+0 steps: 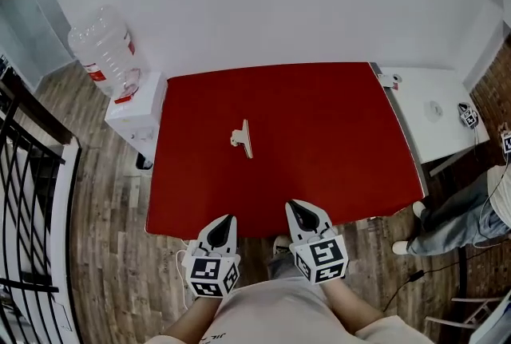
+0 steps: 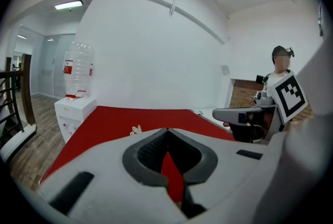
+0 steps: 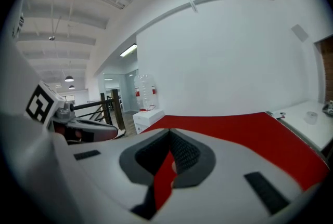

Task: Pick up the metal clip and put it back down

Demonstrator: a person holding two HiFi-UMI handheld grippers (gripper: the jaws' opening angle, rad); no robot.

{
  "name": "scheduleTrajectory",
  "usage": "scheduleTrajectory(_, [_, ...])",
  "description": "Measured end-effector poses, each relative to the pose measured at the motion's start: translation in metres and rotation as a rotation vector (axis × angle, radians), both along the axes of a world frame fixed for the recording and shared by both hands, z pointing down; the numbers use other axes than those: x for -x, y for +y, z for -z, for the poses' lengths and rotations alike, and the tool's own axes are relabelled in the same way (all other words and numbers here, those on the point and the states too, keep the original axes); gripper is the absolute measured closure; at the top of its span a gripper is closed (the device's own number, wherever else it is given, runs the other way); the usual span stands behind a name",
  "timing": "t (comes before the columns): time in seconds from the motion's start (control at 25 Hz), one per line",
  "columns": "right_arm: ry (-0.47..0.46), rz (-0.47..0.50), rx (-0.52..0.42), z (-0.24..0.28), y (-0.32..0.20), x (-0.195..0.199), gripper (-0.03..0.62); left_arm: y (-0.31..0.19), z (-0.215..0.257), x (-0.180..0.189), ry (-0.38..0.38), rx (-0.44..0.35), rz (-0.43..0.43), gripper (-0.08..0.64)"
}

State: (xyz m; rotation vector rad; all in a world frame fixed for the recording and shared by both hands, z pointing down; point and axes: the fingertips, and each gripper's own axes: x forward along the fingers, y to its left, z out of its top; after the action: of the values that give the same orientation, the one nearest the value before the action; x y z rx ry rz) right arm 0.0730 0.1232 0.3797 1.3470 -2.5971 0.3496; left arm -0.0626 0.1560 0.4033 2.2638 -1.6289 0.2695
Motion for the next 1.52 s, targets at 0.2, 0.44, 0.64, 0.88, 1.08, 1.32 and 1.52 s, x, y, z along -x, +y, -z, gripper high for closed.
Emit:
scheduleTrajectory(0.2, [-0.005, 0.030, -0.005, 0.003, -0.043, -0.017, 0.586, -0.049, 0.005, -0.025, 0.008, -0.004, -0.004, 0.554])
scheduleTrajectory(0.44, [-0.014, 0.034, 0.035, -0.007, -0.066, -0.018, 0.586, -0.077, 0.006, -0.032, 0.016, 0.006, 0.005, 0.554])
scheduleTrajectory(0.64, [-0.014, 0.053, 0.052, -0.007, -0.087, -0.001, 0.586, -0.094, 0.003, -0.017, 0.018, 0.030, 0.013, 0.554])
scheduleTrajectory(0.88, [0.008, 0.031, 0.039, -0.001, -0.106, 0.012, 0.586, -0.116, 0.000, 0.004, 0.005, 0.047, 0.001, 0.554])
scheduleTrajectory(1.08, [0.024, 0.028, 0.047, -0.004, -0.122, 0.022, 0.586, -0.133, 0.005, 0.017, 0.012, 0.028, 0.005, 0.554])
scheduleTrajectory(1.32, [0.027, 0.029, 0.055, -0.007, -0.138, 0.033, 0.586, -0.149, 0.000, 0.025, -0.012, 0.038, -0.009, 0.554])
scheduleTrajectory(1.52, [0.029, 0.010, 0.066, -0.011, -0.147, 0.030, 0.586, -0.162, -0.001, 0.023, -0.009, 0.037, -0.025, 0.554])
